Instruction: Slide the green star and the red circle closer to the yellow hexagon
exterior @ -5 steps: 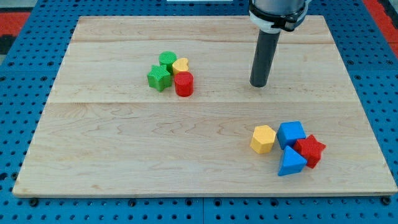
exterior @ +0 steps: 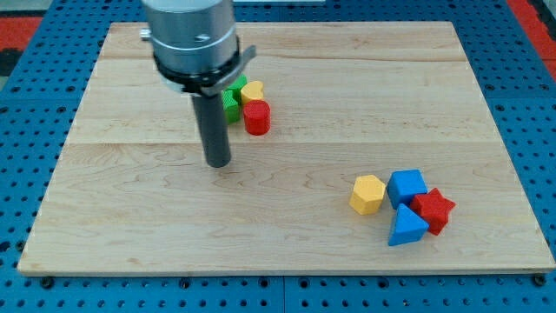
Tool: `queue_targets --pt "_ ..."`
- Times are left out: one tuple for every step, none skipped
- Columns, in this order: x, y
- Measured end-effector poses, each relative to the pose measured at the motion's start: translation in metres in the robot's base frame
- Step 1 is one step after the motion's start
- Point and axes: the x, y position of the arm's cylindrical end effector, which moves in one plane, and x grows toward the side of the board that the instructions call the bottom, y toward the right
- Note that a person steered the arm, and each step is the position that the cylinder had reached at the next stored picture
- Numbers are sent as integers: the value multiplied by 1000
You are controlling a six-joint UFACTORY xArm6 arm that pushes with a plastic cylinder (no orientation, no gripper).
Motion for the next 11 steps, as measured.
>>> queue_targets --pt "-12 -39" --pt "-12 -44" --pt "-24 -67" --pt "-63 -60" --pt "-94 -54" --pt "-93 4" --pt "-64 56" --pt "-61 65" --pt "-61 106" --pt "-7 167" --pt "4 169"
